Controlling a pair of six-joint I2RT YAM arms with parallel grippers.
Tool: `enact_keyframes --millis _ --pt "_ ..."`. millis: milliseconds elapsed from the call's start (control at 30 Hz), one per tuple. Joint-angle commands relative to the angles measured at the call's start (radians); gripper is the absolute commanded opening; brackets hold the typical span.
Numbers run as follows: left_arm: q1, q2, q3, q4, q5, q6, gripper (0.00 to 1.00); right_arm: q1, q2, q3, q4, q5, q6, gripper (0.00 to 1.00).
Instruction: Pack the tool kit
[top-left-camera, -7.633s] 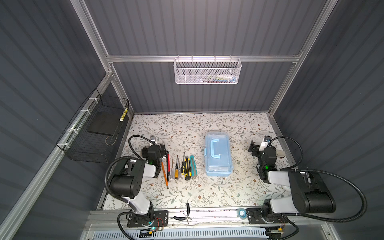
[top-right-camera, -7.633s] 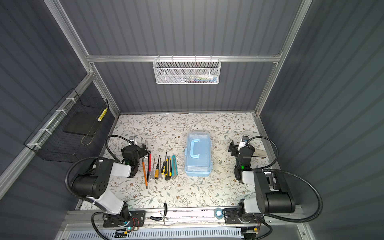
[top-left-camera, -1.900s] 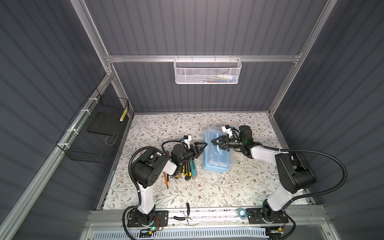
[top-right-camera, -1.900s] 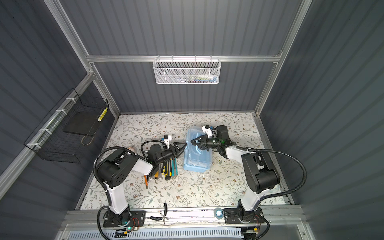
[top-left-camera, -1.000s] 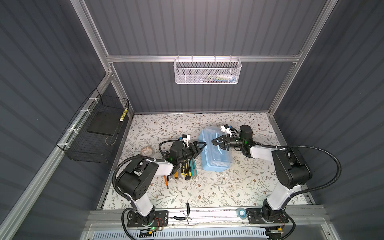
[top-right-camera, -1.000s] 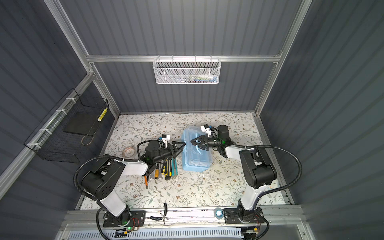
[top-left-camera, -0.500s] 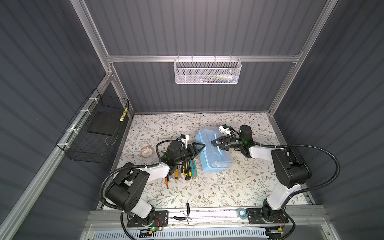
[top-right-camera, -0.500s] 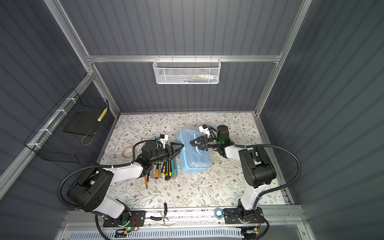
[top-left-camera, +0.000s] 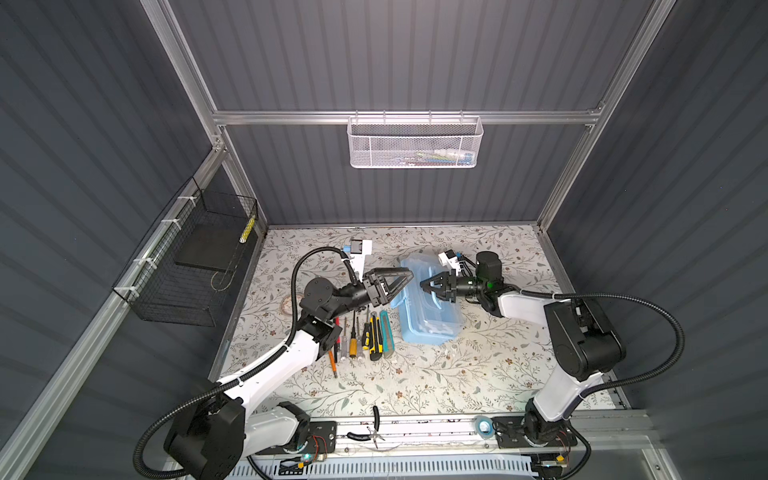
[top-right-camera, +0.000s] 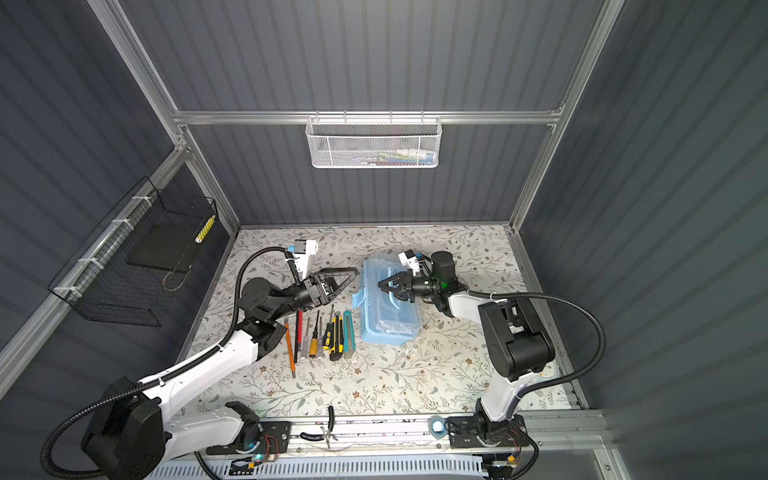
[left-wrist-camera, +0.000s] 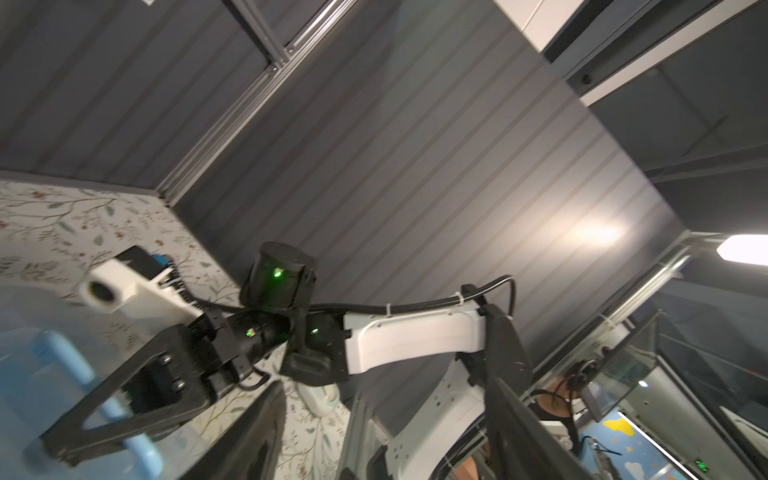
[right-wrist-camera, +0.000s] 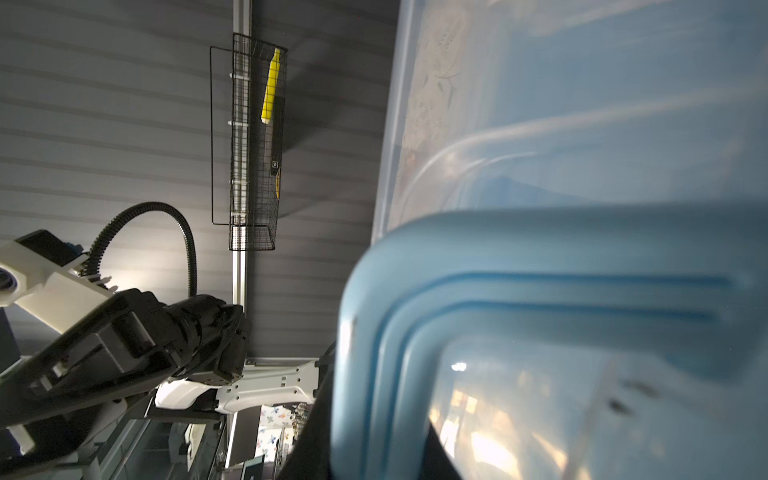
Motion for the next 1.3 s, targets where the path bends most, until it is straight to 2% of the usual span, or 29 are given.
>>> enact_keyframes --millis 0,100,233,400,633,867,1100,1267 --pt "0.007 -0.010 0.059 -0.294 -0.034 0.176 0.79 0.002 0.061 -0.084 -0.287 0.211 -0.312 0.00" --pt "0.008 0.012 0.083 -0.405 -0.081 0.236 0.82 0.009 0.007 -0.032 -0.448 0.265 -0.359 0.00" --pt "0.008 0.063 0.086 -0.408 -0.106 0.237 0.86 0.032 -0.039 0.040 -0.594 0.302 -0.399 0.00" --pt "0.009 0.130 0.097 -0.411 -0.146 0.249 0.97 0.060 -0.076 0.087 -0.622 0.271 -0.377 0.00" --pt "0.011 0.223 0.108 -0.394 -0.161 0.268 1.00 0.063 -0.170 0.071 -0.535 0.144 -0.297 0.00" --pt "0.013 0.313 0.129 -0.336 -0.147 0.260 1.00 0.063 -0.230 0.025 -0.373 0.018 -0.183 0.00" --pt "0.014 0.392 0.165 -0.272 -0.118 0.230 1.00 0.062 -0.222 -0.004 -0.178 -0.033 -0.065 0.00" --pt "0.019 0.406 0.180 -0.273 -0.115 0.234 1.00 0.061 -0.211 0.013 -0.160 -0.036 -0.059 0.00"
